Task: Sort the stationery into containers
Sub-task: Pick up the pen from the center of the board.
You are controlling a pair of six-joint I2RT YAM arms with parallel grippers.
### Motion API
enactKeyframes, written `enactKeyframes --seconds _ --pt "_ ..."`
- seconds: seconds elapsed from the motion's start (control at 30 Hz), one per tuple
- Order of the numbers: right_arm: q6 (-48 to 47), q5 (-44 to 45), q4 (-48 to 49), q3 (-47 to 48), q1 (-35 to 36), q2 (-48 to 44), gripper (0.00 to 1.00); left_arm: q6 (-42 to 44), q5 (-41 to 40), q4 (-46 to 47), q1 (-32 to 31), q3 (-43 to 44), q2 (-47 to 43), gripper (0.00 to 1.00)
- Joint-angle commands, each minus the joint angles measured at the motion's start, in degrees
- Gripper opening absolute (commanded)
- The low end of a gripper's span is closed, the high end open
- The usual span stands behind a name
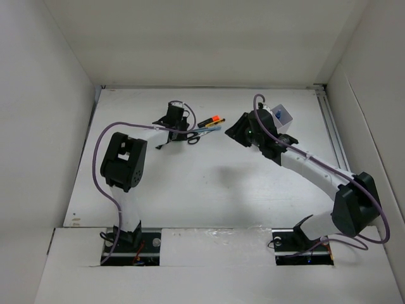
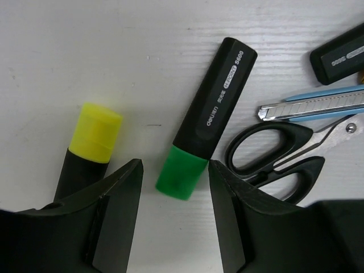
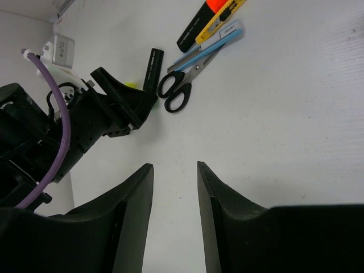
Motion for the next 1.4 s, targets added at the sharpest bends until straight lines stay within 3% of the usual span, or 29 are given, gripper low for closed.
enactKeyframes --seconds 0.0,0.13,0.47,0.8,1.2,1.37 --pt "0.0 -0.5 2.7 -0.1 -0.4 -2.1 0.43 0.2 -0.2 -2.3 0.5 1.8 -0.2 0.47" --pt "0.0 -0.5 2.7 -0.1 -0.4 -2.1 0.43 -0.9 -0.7 -4.8 0.5 3.4 2.2 0.47" --pt "-0.6 -2.3 3.2 -0.1 -0.9 -1.0 0.46 -1.5 -0.7 -3.0 -0.1 1.2 0.0 0.14" --pt "-1.1 -6.6 4.9 -0.6 -2.5 0.1 0.63 -6.3 2.2 2.3 -0.6 -4.9 -13.7 0.08" --pt "-3.5 -21.2 8.9 -1.1 -4.8 0.8 0.73 -10.5 22.5 15.8 -0.6 -19.3 -30.2 0.08" --pt "-3.5 -24.2 9.5 2.4 -4.2 3.7 0.78 -11.5 28.7 24.1 -5.7 -26.0 -31.2 0.08"
